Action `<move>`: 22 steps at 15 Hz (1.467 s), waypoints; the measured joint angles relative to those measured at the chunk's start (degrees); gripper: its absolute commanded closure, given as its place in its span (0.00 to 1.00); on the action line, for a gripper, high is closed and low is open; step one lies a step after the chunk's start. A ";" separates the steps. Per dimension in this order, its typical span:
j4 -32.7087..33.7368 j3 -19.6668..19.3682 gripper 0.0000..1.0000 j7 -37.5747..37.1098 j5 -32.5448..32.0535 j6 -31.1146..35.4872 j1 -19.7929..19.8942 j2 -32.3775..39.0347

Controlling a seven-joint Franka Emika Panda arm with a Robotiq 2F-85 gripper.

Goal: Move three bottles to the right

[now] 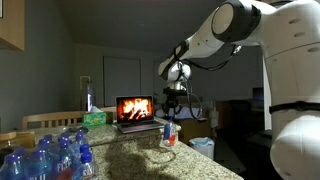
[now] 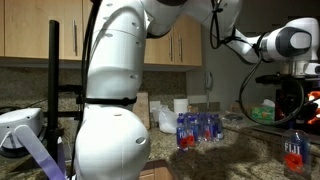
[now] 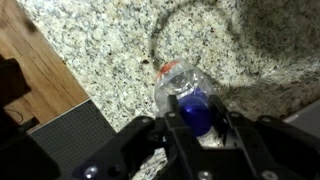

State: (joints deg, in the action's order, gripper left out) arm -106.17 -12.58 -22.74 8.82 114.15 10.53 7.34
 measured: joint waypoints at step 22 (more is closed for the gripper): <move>4.19 -1.67 0.00 -1.89 -0.18 0.47 0.01 5.18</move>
State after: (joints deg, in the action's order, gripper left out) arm -101.98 -14.26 -24.63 8.64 114.62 10.54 12.53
